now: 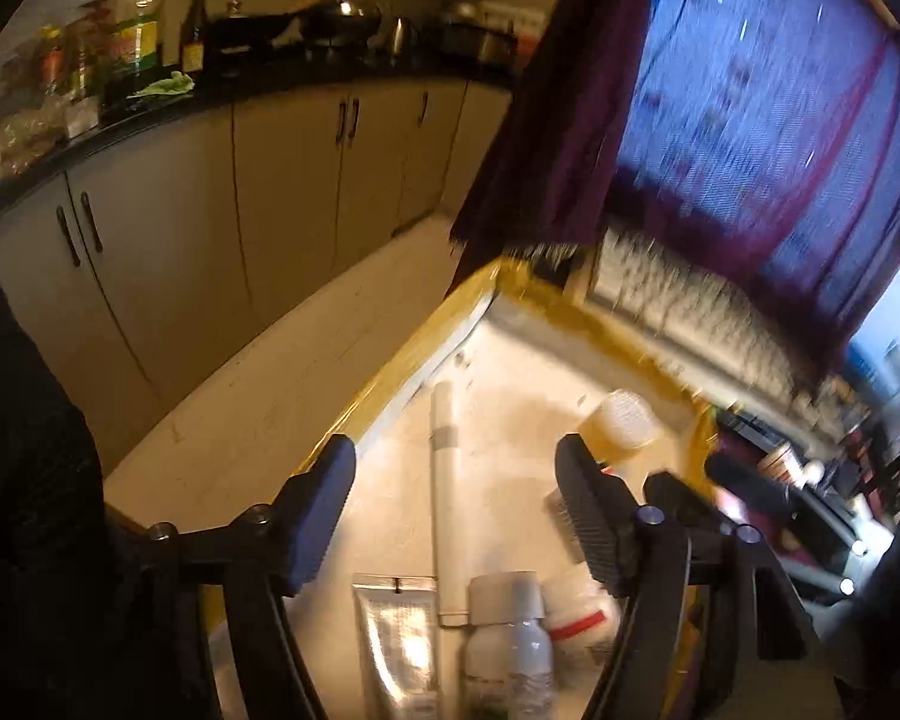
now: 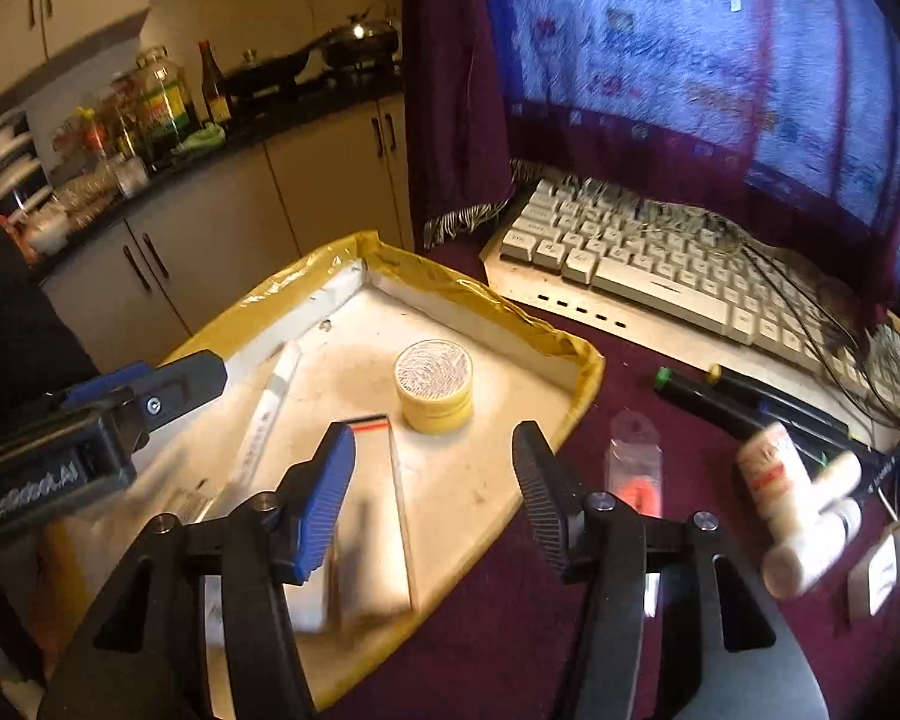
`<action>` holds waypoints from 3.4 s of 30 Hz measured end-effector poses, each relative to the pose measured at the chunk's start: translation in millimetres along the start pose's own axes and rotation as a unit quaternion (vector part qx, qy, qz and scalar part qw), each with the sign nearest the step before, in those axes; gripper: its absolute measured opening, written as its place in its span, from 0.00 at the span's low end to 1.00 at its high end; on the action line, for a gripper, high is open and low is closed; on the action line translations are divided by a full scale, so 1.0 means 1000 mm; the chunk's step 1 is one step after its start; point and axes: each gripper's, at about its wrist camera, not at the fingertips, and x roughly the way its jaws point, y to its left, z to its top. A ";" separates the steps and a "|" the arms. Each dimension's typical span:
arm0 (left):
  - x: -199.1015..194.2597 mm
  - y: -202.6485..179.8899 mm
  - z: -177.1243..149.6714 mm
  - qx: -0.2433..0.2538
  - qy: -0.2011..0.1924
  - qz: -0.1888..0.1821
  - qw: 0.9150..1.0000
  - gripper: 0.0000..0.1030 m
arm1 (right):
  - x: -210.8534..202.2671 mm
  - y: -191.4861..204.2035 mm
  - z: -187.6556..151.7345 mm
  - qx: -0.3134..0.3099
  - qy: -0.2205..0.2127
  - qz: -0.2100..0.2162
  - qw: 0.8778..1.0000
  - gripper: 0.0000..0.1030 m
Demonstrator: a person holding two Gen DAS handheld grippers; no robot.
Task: Organize objects
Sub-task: 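Place the white marker with the left tool while the right tool places the yellow jar in the tray, then move the right tool to the white bottles near the keyboard, then grasp the clear red-item packet with the left tool while the right tool grasps the white bottle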
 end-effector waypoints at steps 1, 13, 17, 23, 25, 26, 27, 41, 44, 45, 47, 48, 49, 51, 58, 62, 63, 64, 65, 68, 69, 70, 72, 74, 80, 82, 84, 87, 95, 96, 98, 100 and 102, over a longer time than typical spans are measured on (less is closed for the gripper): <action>-0.007 0.001 -0.004 -0.006 -0.009 -0.009 1.000 0.63 | -0.006 -0.004 -0.003 0.006 -0.001 0.012 1.000 0.55; -0.072 -0.051 -0.052 0.059 -0.061 -0.107 0.991 0.72 | -0.058 -0.105 -0.057 0.091 -0.001 0.025 0.996 0.66; -0.067 -0.069 -0.060 0.063 -0.040 -0.139 0.987 0.72 | -0.064 -0.152 -0.065 0.155 0.002 -0.026 0.988 0.66; -0.058 -0.093 -0.071 0.068 -0.017 -0.144 0.987 0.72 | -0.068 -0.183 -0.066 0.184 -0.004 -0.037 0.982 0.66; -0.056 -0.099 -0.072 0.077 -0.013 -0.139 0.987 0.72 | -0.062 -0.188 -0.062 0.193 0.000 -0.050 0.980 0.66; -0.055 -0.100 -0.073 0.079 -0.012 -0.140 0.987 0.72 | -0.060 -0.189 -0.060 0.201 0.001 -0.062 0.978 0.66; -0.055 -0.102 -0.074 0.080 -0.010 -0.141 0.987 0.72 | -0.056 -0.192 -0.057 0.212 0.008 -0.079 0.974 0.66; -0.050 -0.104 -0.087 0.092 0.008 -0.132 0.987 0.72 | -0.008 -0.207 -0.041 0.256 0.056 -0.121 0.958 0.62; -0.046 -0.106 -0.087 0.090 0.015 -0.130 0.987 0.72 | -0.010 -0.210 -0.046 0.258 0.051 -0.111 0.958 0.56; -0.046 -0.108 -0.087 0.090 0.015 -0.132 0.987 0.72 | -0.013 -0.211 -0.049 0.257 0.048 -0.105 0.959 0.56; -0.046 -0.112 -0.089 0.094 0.017 -0.134 0.986 0.72 | -0.021 -0.211 -0.056 0.258 0.044 -0.102 0.960 0.56; -0.046 -0.115 -0.091 0.099 0.019 -0.136 0.986 0.72 | -0.026 -0.210 -0.061 0.255 0.044 -0.101 0.961 0.56; -0.046 -0.118 -0.092 0.105 0.021 -0.135 0.985 0.72 | -0.029 -0.208 -0.064 0.250 0.043 -0.099 0.962 0.56; -0.042 -0.126 -0.092 0.111 0.027 -0.130 0.985 0.72 | -0.039 -0.200 -0.074 0.233 0.042 -0.093 0.967 0.56; -0.007 -0.154 -0.079 0.131 0.055 -0.094 0.985 0.72 | -0.065 -0.194 -0.098 0.188 0.043 -0.072 0.979 0.56; 0.029 -0.174 -0.065 0.149 0.079 -0.049 0.984 0.70 | -0.074 -0.190 -0.096 0.185 0.020 -0.084 0.979 0.57; 0.035 -0.178 -0.062 0.151 0.084 -0.043 0.984 0.65 | -0.076 -0.189 -0.095 0.185 0.018 -0.086 0.979 0.57; 0.046 -0.182 -0.059 0.151 0.094 -0.033 0.983 0.63 | -0.075 -0.187 -0.094 0.184 0.018 -0.088 0.979 0.58; 0.052 -0.187 -0.057 0.157 0.095 -0.027 0.983 0.58 | -0.074 -0.185 -0.093 0.182 0.020 -0.088 0.979 0.59; 0.078 -0.201 -0.059 0.190 0.125 0.011 0.974 0.45 | -0.071 -0.182 -0.091 0.175 0.026 -0.100 0.979 0.59; 0.085 -0.204 -0.061 0.204 0.126 0.031 0.970 0.40 | -0.069 -0.182 -0.090 0.175 0.027 -0.104 0.979 0.59; 0.087 -0.208 -0.063 0.216 0.119 0.044 0.968 0.36 | -0.068 -0.183 -0.089 0.178 0.029 -0.108 0.978 0.59; 0.089 -0.211 -0.064 0.222 0.117 0.044 0.967 0.26 | -0.068 -0.184 -0.089 0.186 0.030 -0.118 0.975 0.59; 0.086 -0.208 -0.066 0.232 0.117 0.040 0.965 0.23 | -0.068 -0.184 -0.089 0.187 0.029 -0.120 0.975 0.59; 0.050 -0.177 -0.089 0.211 0.123 -0.045 0.969 0.23 | -0.062 -0.191 -0.089 0.206 0.038 -0.128 0.969 0.59; 0.034 -0.167 -0.100 0.199 0.123 -0.076 0.969 0.23 | -0.056 -0.192 -0.089 0.208 0.044 -0.130 0.968 0.59; 0.022 -0.162 -0.110 0.197 0.119 -0.077 0.970 0.23 | -0.052 -0.194 -0.091 0.206 0.042 -0.144 0.967 0.59; 0.014 -0.161 -0.118 0.195 0.114 -0.077 0.971 0.23 | -0.054 -0.195 -0.095 0.205 0.043 -0.135 0.968 0.55; -0.010 -0.145 -0.119 0.172 0.090 -0.096 0.976 0.23 | -0.074 -0.194 -0.095 0.231 0.039 -0.105 0.966 0.60; -0.011 -0.143 -0.118 0.170 0.090 -0.096 0.977 0.23 | -0.072 -0.195 -0.093 0.228 0.040 -0.109 0.967 0.60; -0.012 -0.140 -0.118 0.166 0.091 -0.097 0.977 0.23 | -0.068 -0.198 -0.091 0.237 0.044 -0.113 0.964 0.60; -0.013 -0.138 -0.118 0.160 0.089 -0.098 0.978 0.23 | -0.060 -0.202 -0.094 0.246 0.051 -0.101 0.963 0.60; -0.015 -0.137 -0.119 0.157 0.088 -0.099 0.979 0.23 | -0.060 -0.199 -0.095 0.237 0.047 -0.126 0.962 0.57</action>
